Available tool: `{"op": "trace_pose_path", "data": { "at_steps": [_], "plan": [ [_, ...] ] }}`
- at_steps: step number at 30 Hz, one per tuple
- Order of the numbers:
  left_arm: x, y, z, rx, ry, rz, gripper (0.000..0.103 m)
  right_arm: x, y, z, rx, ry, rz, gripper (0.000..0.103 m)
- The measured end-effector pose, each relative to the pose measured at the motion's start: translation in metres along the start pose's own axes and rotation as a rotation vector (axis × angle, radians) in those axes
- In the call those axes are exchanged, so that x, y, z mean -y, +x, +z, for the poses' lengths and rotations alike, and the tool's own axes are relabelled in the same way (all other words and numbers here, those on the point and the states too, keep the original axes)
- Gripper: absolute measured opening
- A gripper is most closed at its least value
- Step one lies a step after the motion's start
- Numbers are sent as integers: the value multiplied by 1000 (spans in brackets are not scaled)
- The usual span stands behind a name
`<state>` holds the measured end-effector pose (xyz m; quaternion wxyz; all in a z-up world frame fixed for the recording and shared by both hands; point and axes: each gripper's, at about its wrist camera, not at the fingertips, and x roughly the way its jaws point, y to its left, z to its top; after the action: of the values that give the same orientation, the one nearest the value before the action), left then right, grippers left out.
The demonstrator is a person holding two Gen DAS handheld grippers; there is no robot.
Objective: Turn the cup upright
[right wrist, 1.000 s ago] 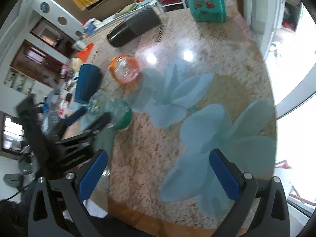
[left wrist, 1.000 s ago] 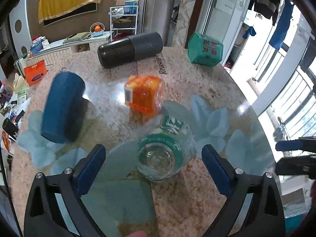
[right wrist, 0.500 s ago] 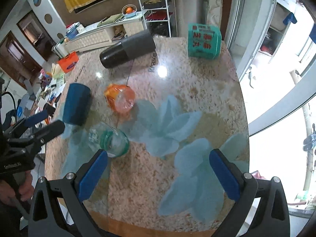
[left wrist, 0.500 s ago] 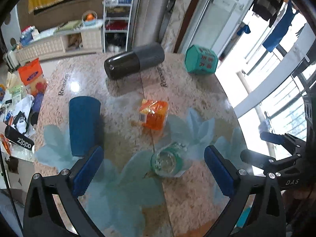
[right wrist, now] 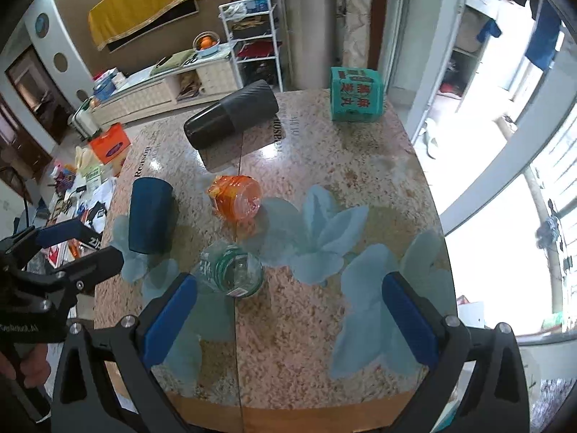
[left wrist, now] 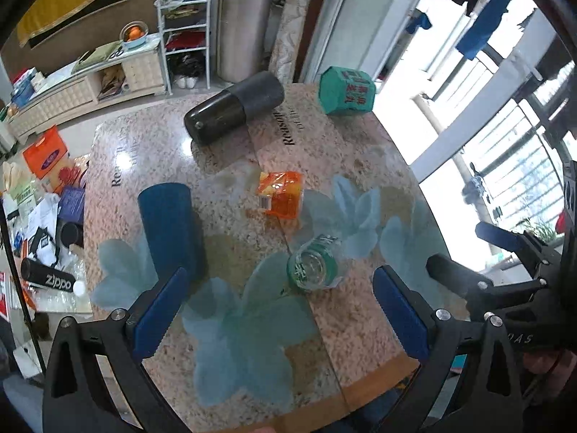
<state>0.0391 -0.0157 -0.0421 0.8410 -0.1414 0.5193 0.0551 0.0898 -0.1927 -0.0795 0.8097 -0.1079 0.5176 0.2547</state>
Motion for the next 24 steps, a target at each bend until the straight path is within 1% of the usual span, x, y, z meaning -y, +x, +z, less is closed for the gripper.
{"op": "trace_pose_path", "data": {
  "at_steps": [7, 16, 18, 22, 24],
  "plan": [
    [0, -7, -1, 21, 28, -13, 103, -9, -8, -3, 5, 13, -33, 103],
    [-4, -3, 5, 29, 13, -3, 103, -11, -2, 6, -1, -7, -23, 103],
    [-5, 0, 7, 24, 12, 8, 103, -11, -2, 8, 1, -9, -30, 103],
    [-6, 2, 5, 23, 5, 3, 103, -8, -2, 8, -3, -1, -46, 103],
    [-6, 2, 5, 26, 7, 3, 103, -7, -2, 8, -4, 6, -39, 103]
  ]
}}
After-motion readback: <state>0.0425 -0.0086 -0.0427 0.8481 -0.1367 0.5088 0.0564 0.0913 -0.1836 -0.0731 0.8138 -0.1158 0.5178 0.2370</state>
